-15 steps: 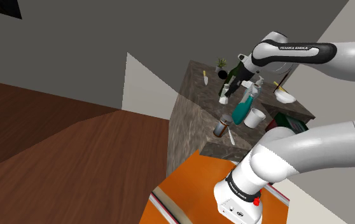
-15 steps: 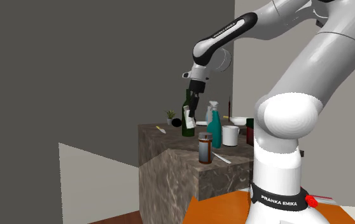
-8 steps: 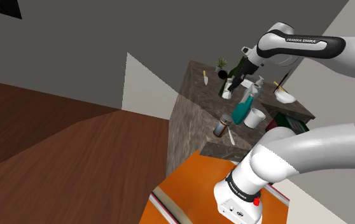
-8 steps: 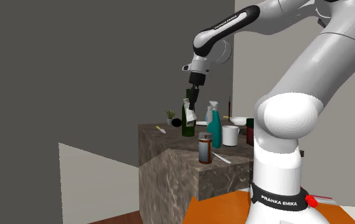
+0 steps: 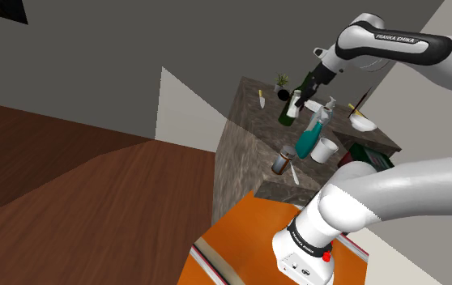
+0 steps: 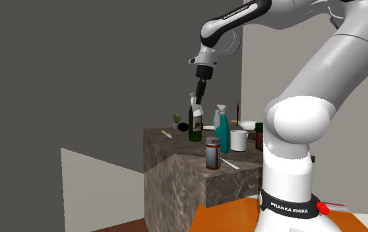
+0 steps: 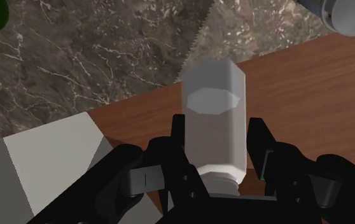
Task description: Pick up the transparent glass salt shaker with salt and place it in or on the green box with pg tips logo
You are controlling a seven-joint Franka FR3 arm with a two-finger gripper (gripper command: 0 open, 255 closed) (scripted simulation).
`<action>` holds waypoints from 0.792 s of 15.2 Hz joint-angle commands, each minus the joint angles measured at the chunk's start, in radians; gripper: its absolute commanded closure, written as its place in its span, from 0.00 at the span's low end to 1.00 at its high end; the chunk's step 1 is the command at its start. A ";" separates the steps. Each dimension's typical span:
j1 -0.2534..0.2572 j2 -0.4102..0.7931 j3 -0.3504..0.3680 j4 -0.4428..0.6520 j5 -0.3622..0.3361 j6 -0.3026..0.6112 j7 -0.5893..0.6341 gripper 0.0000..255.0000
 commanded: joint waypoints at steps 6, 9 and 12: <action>-0.007 -0.015 0.008 0.063 0.002 -0.077 -0.014 1.00; -0.045 -0.058 -0.025 0.064 -0.030 -0.114 -0.069 1.00; -0.079 -0.093 -0.062 0.074 -0.061 -0.152 -0.128 1.00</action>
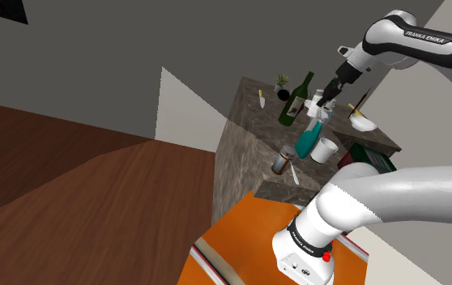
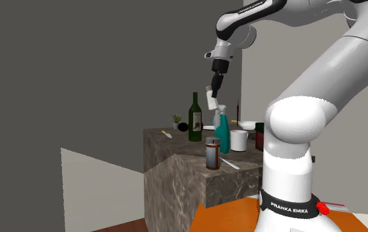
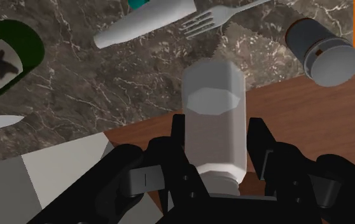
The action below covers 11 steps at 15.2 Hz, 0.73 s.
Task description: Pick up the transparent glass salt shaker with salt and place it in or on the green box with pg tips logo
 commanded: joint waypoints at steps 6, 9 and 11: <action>-0.067 -0.060 -0.098 0.048 -0.070 -0.082 -0.147 1.00; -0.082 -0.069 -0.147 0.089 -0.097 -0.115 -0.214 1.00; -0.088 -0.071 -0.183 0.121 -0.114 -0.136 -0.259 1.00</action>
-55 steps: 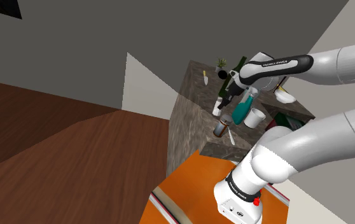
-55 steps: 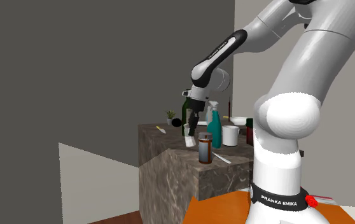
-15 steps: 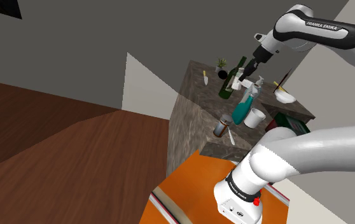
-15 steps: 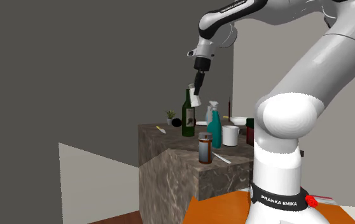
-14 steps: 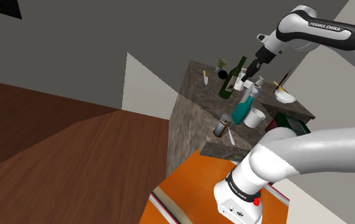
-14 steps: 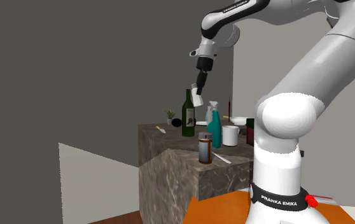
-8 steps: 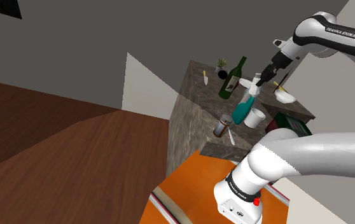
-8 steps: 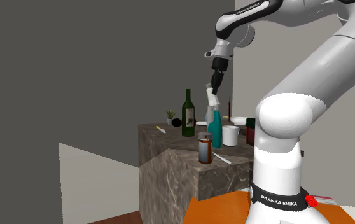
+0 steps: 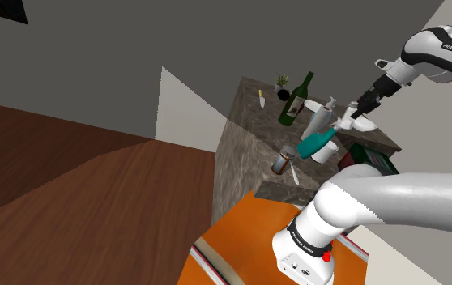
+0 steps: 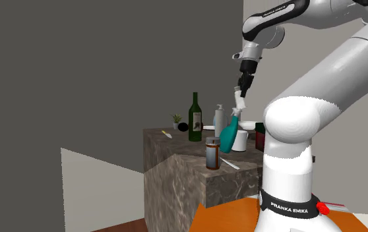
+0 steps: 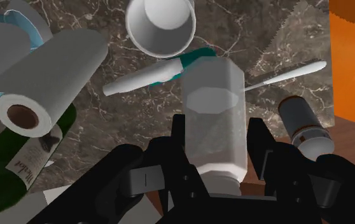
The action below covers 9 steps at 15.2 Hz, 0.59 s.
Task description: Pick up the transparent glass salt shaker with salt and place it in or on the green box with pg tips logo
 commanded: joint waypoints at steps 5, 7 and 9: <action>0.003 0.007 -0.116 0.118 -0.046 -0.062 -0.140 1.00; 0.014 0.013 -0.161 0.165 -0.060 -0.081 -0.186 1.00; 0.030 0.021 -0.208 0.218 -0.072 -0.100 -0.233 1.00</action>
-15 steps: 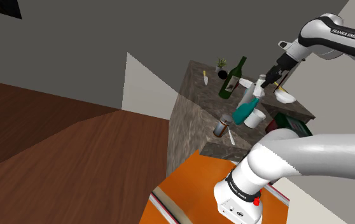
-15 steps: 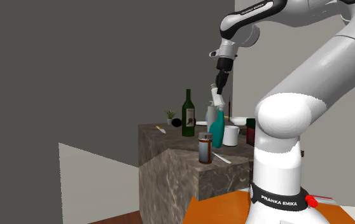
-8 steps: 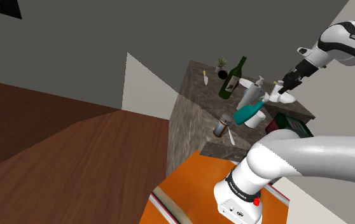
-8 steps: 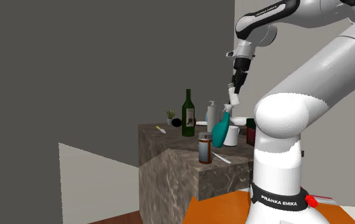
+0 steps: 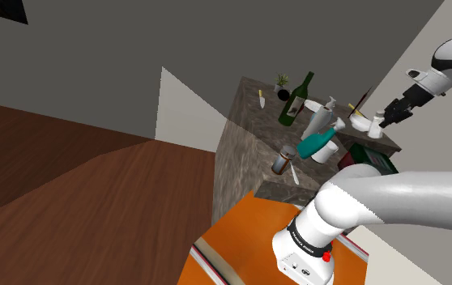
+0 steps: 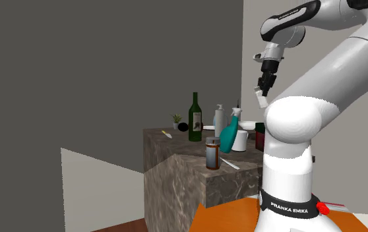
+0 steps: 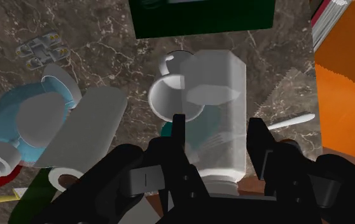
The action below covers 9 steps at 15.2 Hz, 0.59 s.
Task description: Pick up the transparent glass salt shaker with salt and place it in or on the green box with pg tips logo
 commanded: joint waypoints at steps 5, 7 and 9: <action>0.080 0.024 -0.163 0.180 -0.039 -0.059 -0.145 1.00; 0.111 0.023 -0.215 0.224 -0.054 -0.066 -0.181 1.00; 0.103 0.014 -0.220 0.196 -0.063 -0.044 -0.179 1.00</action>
